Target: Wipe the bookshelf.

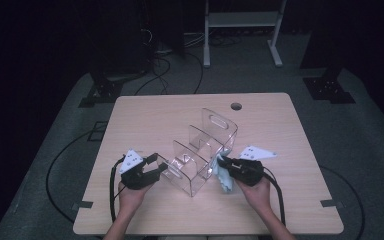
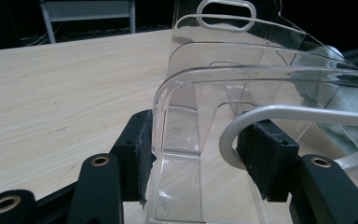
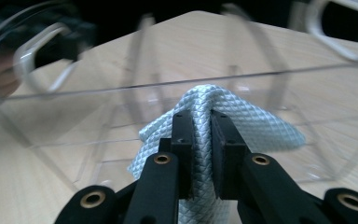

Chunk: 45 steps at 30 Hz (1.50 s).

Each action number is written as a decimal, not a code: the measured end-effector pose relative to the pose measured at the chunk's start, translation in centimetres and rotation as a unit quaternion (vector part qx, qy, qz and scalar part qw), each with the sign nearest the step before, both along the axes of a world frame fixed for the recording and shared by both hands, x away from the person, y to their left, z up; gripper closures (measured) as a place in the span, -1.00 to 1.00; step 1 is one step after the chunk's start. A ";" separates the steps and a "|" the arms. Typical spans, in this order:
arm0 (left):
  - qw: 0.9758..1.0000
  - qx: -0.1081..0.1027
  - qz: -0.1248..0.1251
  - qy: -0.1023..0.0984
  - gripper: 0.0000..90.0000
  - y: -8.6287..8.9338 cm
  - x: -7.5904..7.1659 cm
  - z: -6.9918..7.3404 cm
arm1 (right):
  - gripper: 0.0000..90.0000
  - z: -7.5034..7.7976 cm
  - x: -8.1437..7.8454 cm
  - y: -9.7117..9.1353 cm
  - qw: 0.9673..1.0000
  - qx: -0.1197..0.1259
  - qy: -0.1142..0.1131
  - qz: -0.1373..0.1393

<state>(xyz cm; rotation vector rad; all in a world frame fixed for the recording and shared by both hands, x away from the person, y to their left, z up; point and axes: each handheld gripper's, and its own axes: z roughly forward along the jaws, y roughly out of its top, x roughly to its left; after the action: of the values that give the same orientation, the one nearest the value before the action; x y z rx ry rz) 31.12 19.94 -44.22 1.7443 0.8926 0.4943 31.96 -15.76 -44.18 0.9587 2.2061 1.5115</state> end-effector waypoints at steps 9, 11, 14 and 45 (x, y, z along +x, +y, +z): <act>1.000 -0.002 -0.003 -0.001 0.02 0.1 0.0 0.0 | 0.79 0.0 0.6 -0.5 1.000 -0.021 -0.007 -0.003; 1.000 -0.003 -0.003 0.001 0.02 0.1 0.0 0.0 | 0.79 0.0 1.6 -1.6 0.999 -0.017 -0.007 -0.029; 1.000 -0.002 -0.004 0.000 0.02 0.0 -0.1 0.0 | 0.79 -0.2 2.8 -2.6 0.999 0.000 0.000 -0.049; 1.000 0.002 -0.006 -0.002 0.02 0.1 -0.3 0.0 | 0.79 0.7 0.5 -0.6 0.999 -0.027 -0.028 0.014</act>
<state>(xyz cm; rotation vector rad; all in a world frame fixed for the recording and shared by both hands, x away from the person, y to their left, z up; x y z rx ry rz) 30.85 20.04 -44.20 1.7494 0.8787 0.4927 32.46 -16.32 -43.47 0.8614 2.2187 1.4643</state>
